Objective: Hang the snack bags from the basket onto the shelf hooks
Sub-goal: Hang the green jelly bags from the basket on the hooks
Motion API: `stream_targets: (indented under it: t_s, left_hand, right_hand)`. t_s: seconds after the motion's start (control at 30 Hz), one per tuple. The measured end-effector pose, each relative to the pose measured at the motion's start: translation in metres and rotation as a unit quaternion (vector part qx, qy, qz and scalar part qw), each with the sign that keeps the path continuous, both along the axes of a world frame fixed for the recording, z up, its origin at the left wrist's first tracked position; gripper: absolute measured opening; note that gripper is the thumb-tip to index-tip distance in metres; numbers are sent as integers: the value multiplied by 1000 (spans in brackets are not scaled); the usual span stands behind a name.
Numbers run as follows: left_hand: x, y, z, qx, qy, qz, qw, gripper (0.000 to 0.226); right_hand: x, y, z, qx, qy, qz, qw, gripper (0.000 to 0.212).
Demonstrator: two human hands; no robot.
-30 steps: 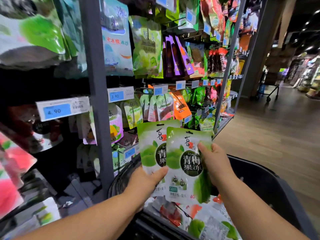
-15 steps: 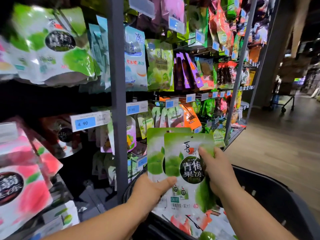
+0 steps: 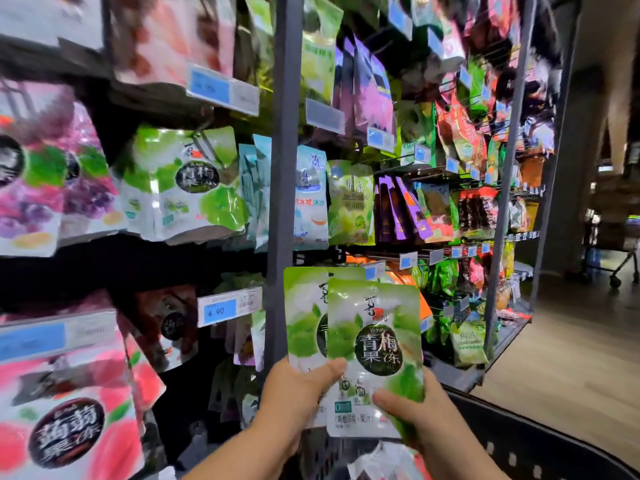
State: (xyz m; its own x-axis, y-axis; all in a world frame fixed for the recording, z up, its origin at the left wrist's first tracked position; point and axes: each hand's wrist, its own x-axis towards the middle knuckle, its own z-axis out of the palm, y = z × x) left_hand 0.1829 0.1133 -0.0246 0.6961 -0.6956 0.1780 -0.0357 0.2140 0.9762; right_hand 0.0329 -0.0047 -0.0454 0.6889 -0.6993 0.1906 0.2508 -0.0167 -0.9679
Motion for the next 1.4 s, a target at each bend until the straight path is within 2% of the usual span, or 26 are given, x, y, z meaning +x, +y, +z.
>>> stream_targets:
  t_s: [0.07,0.17,0.27,0.33,0.37,0.43,0.5,0.6,0.73,0.83,0.97,1.17,1.4]
  left_hand:
    - [6,2,22,-9,-12,-2,1000,40]
    - [16,12,55,-26,-42,31,998,37]
    - [27,35,77,-41,-97,96,990,32]
    - [38,56,85,-40,-125,145,981,17]
    - [44,67,88,-38,-130,163,977,15]
    - [56,85,93,-37,-142,190,971,16]
    - [67,99,96,-28,-141,218,965,21]
    - [81,117,99,-29,-149,244,958,34]
    - [94,136,102,-22,-156,259,953,23]
    - [100,147,103,-26,-151,259,954,24]
    - [106,158,107,-46,-133,256,956,23]
    - [109,172,111,-52,-138,257,955,20]
    - [113,178,109,-58,-141,253,955,20]
  right_hand:
    - [7,5,19,-11,-23,-25,999,88]
    - [22,14,53,-29,-63,-35,997,108]
    - [35,24,85,-48,-94,-26,994,95]
    - [45,28,103,-86,-90,-26,992,111]
    - [49,31,112,-96,-94,-25,991,111]
    - [61,38,126,-112,-101,-8,988,94]
    - [77,43,137,-107,-86,19,990,92]
    - [105,52,151,-83,-99,51,990,103]
    - [143,63,171,-64,-111,75,989,112]
    - [166,72,185,-54,-127,88,987,104]
    - [185,87,200,-68,-144,88,983,67]
    - [199,99,211,-89,-151,86,981,51]
    - [203,98,217,-115,-137,75,981,42]
